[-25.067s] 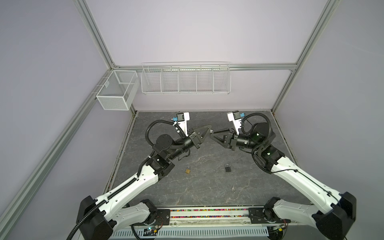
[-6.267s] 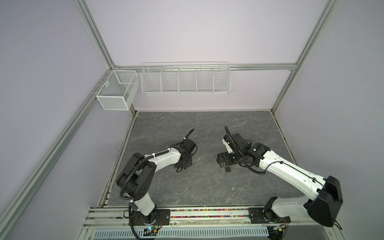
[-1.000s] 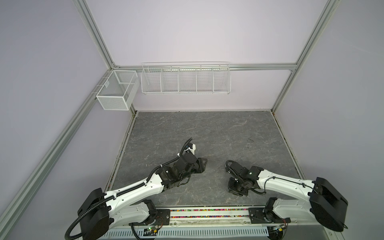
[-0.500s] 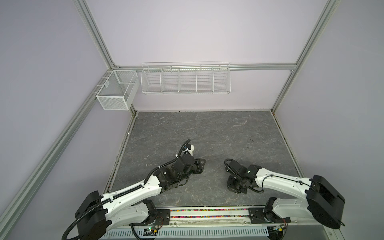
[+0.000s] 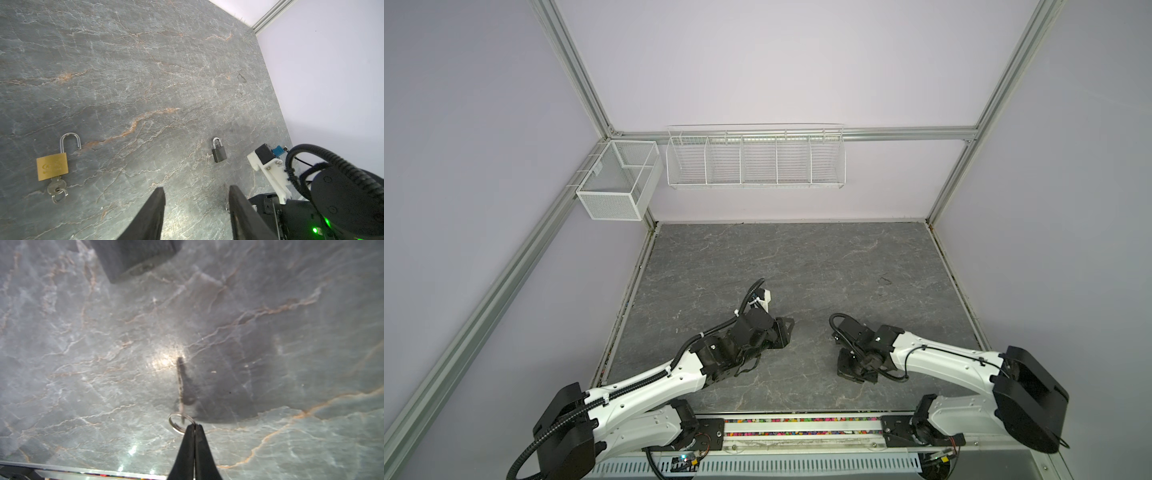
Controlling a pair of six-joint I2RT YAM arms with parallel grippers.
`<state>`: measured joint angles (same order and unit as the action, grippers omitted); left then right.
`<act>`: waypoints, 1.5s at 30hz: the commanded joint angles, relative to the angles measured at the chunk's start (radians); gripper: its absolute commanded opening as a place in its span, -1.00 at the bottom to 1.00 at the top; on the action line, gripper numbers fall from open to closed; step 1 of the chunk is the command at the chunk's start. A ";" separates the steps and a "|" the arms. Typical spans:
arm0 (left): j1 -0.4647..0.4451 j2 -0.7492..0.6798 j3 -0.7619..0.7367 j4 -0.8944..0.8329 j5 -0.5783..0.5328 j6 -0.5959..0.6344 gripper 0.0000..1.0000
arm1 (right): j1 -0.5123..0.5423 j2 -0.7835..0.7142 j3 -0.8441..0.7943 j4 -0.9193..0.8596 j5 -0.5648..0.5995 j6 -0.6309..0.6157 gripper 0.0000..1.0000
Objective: Unlock with the key
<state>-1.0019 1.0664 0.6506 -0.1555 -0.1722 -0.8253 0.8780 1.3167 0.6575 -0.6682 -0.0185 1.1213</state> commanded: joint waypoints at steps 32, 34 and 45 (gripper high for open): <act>-0.004 -0.009 -0.010 -0.004 -0.012 0.006 0.01 | -0.015 0.110 0.055 0.007 -0.004 -0.075 -0.70; -0.004 -0.011 -0.008 -0.003 -0.012 0.007 0.01 | -0.016 0.110 0.064 0.004 0.000 -0.082 -0.73; -0.004 0.004 -0.003 0.019 0.014 -0.023 0.01 | -0.017 0.112 0.087 -0.028 0.026 -0.131 -0.87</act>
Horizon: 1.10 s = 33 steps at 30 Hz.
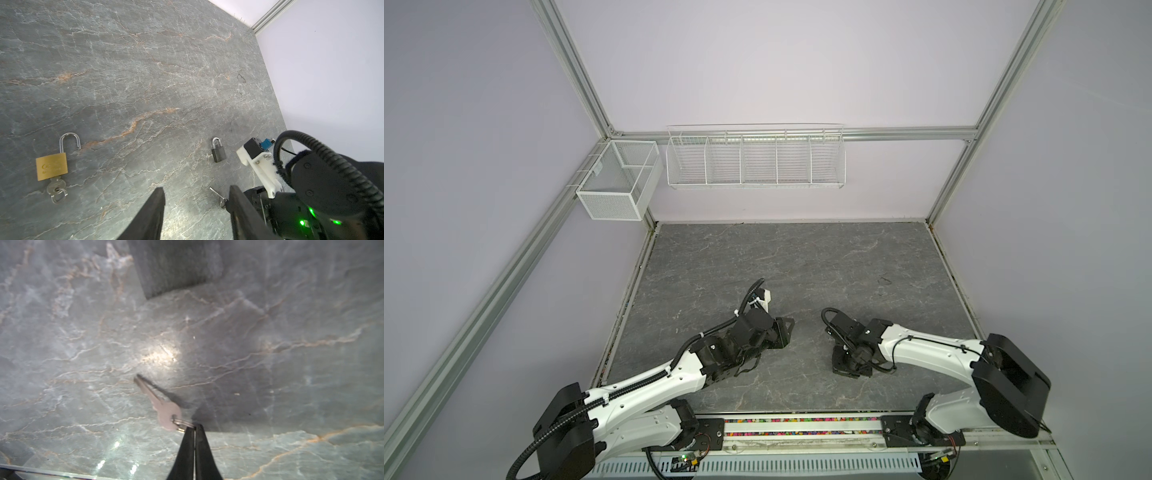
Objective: Unlock with the key
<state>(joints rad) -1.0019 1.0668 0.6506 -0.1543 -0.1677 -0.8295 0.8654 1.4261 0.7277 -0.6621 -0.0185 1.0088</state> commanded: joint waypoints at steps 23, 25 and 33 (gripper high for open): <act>-0.020 0.070 -0.115 0.463 0.174 -0.595 0.03 | -0.005 -0.148 0.075 -0.117 0.101 -0.107 -0.87; -0.024 0.068 -0.126 0.483 0.158 -0.647 0.03 | -0.005 -0.154 0.093 -0.127 0.105 -0.114 -0.87; -0.050 0.078 -0.130 0.504 0.084 -0.802 0.05 | -0.009 -0.153 0.145 -0.150 0.132 -0.148 -0.87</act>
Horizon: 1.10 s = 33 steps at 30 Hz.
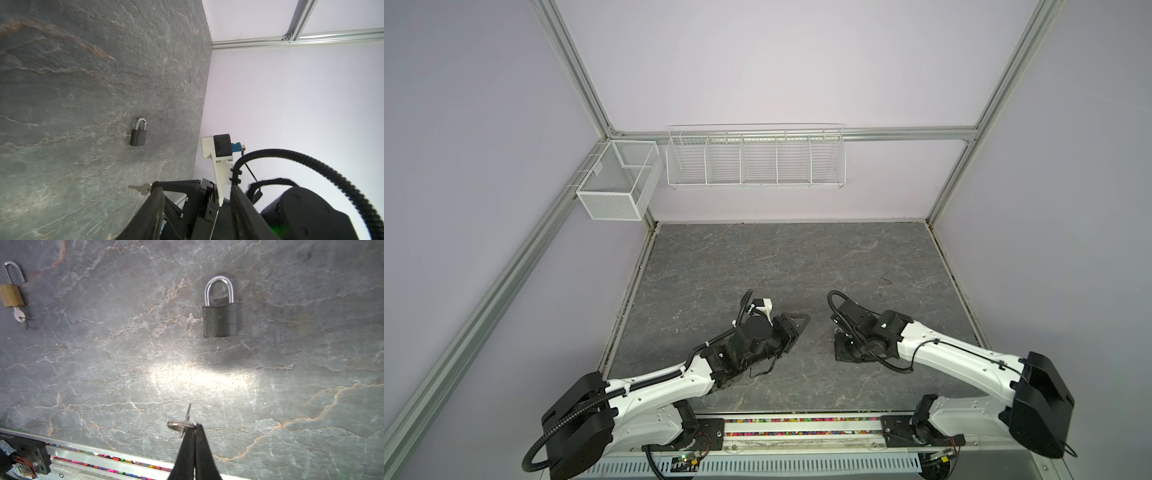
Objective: Unlock with the key
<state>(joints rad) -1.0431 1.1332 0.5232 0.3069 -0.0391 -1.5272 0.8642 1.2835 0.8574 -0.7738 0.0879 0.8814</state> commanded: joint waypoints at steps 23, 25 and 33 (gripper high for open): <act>-0.024 0.213 -0.025 0.418 -0.215 -0.518 0.23 | -0.088 0.121 0.308 -0.002 0.007 -0.045 -0.87; -0.028 0.243 -0.011 0.445 -0.223 -0.559 0.28 | -0.090 0.124 0.331 -0.004 0.008 -0.044 -0.87; -0.059 0.376 0.056 0.590 -0.274 -0.663 0.31 | -0.094 0.119 0.407 0.010 0.018 -0.046 -0.87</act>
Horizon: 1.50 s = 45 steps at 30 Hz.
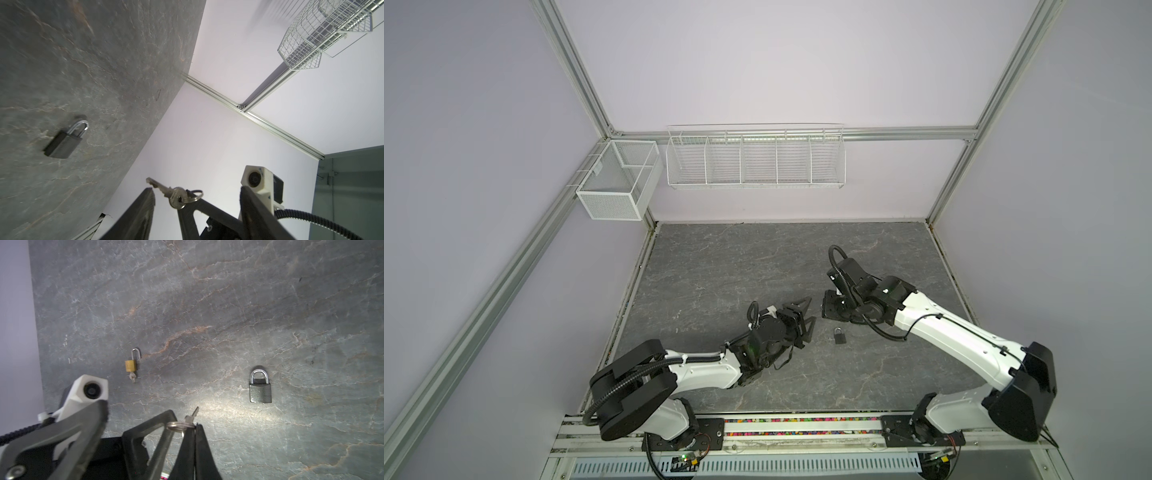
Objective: Unlock with the key
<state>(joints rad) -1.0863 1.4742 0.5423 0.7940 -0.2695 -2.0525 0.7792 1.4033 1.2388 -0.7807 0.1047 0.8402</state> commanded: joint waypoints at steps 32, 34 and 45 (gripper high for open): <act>-0.031 0.082 0.058 0.150 -0.190 -0.168 -0.38 | -0.009 -0.056 0.029 0.020 -0.016 0.011 -0.87; -0.032 0.081 0.056 0.154 -0.195 -0.167 -0.50 | -0.010 -0.058 0.026 0.028 -0.018 0.013 -0.87; -0.031 0.067 0.050 0.126 -0.204 -0.156 -0.95 | -0.010 -0.062 0.024 0.029 -0.025 0.008 -0.86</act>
<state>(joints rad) -1.1133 1.5558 0.6022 0.9272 -0.4534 -2.0708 0.7738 1.3670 1.2797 -0.7578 0.0845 0.8410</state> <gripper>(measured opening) 0.046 0.067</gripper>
